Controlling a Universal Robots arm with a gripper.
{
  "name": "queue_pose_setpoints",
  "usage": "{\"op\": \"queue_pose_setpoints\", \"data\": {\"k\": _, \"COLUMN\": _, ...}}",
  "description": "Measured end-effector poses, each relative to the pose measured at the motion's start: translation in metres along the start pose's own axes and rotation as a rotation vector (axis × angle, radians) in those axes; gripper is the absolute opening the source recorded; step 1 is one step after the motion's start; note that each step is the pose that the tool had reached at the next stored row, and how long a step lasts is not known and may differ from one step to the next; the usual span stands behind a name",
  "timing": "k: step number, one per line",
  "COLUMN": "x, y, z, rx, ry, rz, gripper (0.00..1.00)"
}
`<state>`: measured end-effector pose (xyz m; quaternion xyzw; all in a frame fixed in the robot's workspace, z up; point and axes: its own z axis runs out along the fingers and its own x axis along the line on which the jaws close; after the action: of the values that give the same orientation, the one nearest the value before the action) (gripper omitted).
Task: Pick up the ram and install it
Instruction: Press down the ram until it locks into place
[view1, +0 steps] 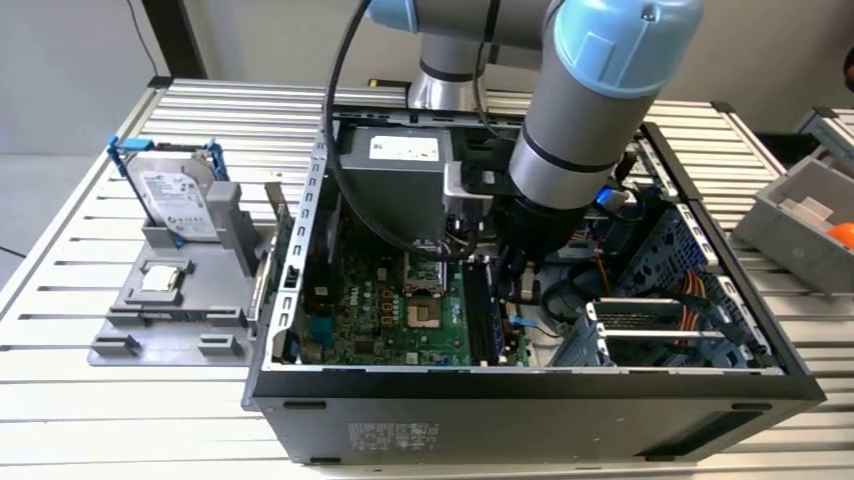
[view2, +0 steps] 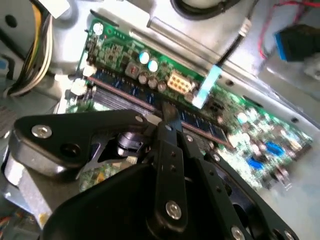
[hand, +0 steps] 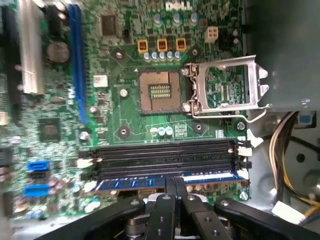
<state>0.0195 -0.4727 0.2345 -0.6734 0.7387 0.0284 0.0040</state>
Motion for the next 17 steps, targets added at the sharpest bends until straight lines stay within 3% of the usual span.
{"op": "queue_pose_setpoints", "data": {"k": 14, "x": -0.0027, "y": 0.0023, "z": -0.0638, "rx": -0.0001, "ry": 0.0004, "rz": 0.000, "gripper": 0.00}}
{"op": "queue_pose_setpoints", "data": {"k": 17, "x": -0.0031, "y": 0.0027, "z": -0.0747, "rx": -0.0001, "ry": 0.0008, "rz": 0.000, "gripper": 0.00}}
